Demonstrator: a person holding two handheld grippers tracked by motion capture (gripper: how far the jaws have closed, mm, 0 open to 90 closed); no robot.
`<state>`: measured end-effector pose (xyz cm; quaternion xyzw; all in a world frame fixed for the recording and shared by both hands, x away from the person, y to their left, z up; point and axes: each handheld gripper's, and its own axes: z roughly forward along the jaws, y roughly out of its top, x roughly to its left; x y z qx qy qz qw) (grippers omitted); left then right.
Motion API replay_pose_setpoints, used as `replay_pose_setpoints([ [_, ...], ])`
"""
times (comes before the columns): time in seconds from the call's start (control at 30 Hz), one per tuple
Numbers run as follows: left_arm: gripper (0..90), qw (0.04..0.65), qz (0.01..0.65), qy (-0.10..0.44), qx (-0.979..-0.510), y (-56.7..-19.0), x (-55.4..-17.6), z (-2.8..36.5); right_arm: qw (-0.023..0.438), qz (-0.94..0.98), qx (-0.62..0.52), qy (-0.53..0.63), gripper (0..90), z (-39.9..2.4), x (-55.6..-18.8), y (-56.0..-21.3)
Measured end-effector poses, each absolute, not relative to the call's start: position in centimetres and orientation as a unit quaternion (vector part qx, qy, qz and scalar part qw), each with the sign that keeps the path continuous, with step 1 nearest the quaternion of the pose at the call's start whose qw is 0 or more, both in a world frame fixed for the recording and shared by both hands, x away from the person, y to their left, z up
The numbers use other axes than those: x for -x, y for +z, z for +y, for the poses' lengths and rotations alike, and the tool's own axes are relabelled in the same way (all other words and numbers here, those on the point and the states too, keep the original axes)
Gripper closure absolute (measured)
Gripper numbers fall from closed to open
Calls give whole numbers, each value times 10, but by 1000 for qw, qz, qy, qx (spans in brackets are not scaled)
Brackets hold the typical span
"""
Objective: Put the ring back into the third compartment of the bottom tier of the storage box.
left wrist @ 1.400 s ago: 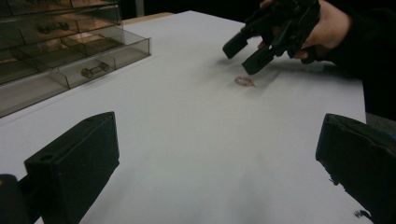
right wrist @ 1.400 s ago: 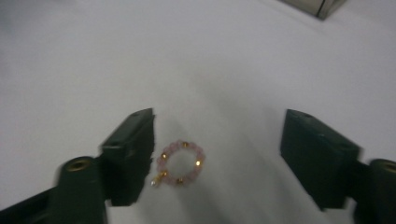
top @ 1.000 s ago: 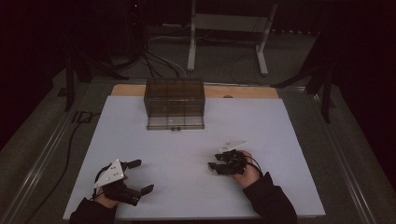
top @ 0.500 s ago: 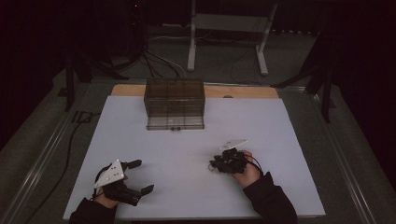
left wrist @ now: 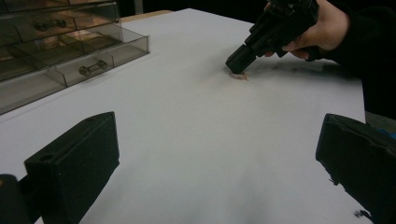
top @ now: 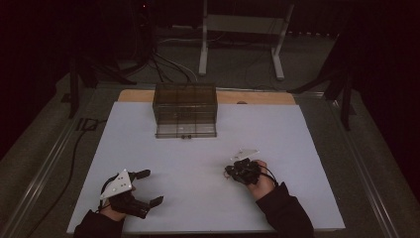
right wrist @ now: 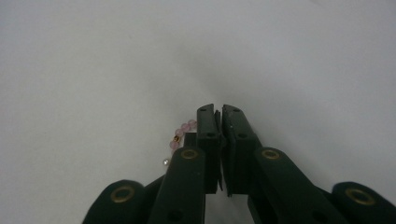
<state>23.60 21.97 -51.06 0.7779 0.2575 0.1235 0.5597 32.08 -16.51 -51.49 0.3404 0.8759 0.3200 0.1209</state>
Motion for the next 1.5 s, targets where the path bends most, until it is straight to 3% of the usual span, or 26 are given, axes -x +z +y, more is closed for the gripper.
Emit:
replay_pose_setpoints([
  [0.73, 5, 559, 257, 123, -779, -511, -237, 219, 118, 860, -353, 349, 897, -170, -319, -503],
  [0.8, 5, 558, 256, 123, -780, -511, -237, 219, 120, 861, -349, 348, 856, -168, -319, -506],
  [0.83, 5, 558, 258, 122, -779, -511, -237, 219, 125, 861, -353, 345, 744, -166, -321, -510],
  [0.9, 5, 559, 256, 122, -779, -511, -237, 219, 126, 862, -356, 338, 719, -164, -323, -515],
  [1.0, 5, 559, 257, 122, -779, -511, -237, 219, 123, 864, -357, 334, 754, -163, -325, -517],
  [1.1, 5, 559, 258, 122, -778, -511, -237, 219, 136, 885, -330, 300, 860, -155, -324, -513],
  [1.27, 5, 558, 259, 121, -779, -512, -237, 219, 173, 904, -304, 245, 864, -139, -320, -509],
  [1.37, 5, 559, 257, 122, -779, -511, -237, 219, 131, 897, -338, 251, 867, -143, -329, -506],
  [1.5, 5, 561, 258, 122, -777, -511, -238, 219, 125, 886, -354, 273, 880, -148, -328, -508],
])
